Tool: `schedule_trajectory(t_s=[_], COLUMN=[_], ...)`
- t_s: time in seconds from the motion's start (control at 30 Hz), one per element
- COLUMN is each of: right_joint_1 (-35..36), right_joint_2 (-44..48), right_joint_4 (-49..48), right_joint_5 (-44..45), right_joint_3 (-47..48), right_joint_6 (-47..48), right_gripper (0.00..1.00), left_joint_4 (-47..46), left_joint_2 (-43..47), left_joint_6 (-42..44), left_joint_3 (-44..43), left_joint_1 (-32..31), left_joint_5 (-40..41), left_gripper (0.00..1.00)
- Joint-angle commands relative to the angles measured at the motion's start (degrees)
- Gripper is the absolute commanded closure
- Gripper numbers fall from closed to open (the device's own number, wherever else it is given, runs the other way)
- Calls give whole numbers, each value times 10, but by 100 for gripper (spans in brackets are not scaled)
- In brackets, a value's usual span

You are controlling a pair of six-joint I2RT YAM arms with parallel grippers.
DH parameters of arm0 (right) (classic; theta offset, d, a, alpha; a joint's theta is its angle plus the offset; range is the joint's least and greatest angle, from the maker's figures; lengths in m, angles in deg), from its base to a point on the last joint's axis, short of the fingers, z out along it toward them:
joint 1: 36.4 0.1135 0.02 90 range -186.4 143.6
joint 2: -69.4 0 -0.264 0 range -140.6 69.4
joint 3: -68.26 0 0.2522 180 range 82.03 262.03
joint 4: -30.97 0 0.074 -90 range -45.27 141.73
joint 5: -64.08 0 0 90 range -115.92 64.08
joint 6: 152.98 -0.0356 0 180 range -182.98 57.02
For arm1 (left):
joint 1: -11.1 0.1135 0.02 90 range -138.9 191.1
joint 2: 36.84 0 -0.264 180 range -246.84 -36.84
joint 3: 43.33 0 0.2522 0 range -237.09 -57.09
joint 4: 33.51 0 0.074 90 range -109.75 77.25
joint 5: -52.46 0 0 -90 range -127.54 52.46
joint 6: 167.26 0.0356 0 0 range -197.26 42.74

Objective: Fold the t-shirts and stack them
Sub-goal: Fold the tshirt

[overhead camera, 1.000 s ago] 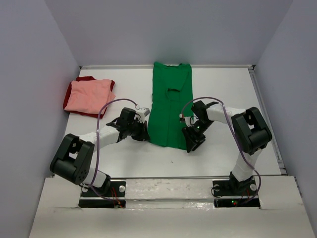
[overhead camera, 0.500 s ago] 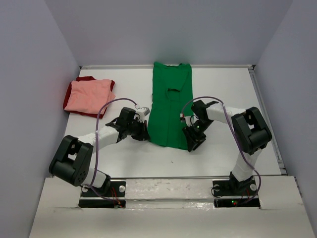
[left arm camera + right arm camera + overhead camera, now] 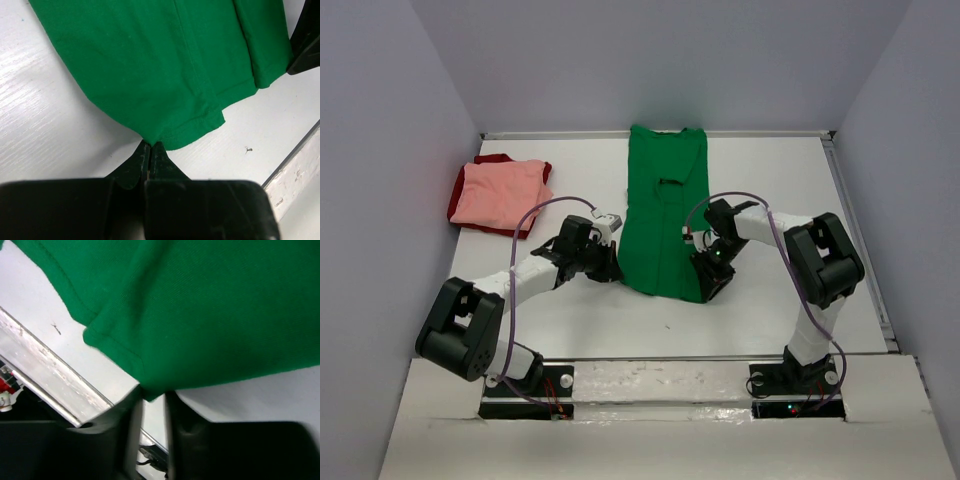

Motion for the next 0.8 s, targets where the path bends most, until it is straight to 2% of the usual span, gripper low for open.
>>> schedule_trajectory(t_s=[0.0,0.17,0.43,0.77], right_joint_1=[6,11,11,11], right_joint_2=[-11,-8,30,113], right_joint_4=[-15,-16,0,108], right_joint_5=[13,24,35,47], right_joint_3=[12,11,6,70], right_joint_6=[6,5,20,76], right_gripper=[78,100,100,100], left_joint_4=[-11,-11,-11,22], left_joint_2=[20,24,35,79], left_joint_6=[4,4,19,80], left_joint_3=[-2,0,-10,-53], left_joint_1=[-3,-2,-2,-2], left_joint_5=[-11,-13,-54,-119], left_gripper=[100,100,100,100])
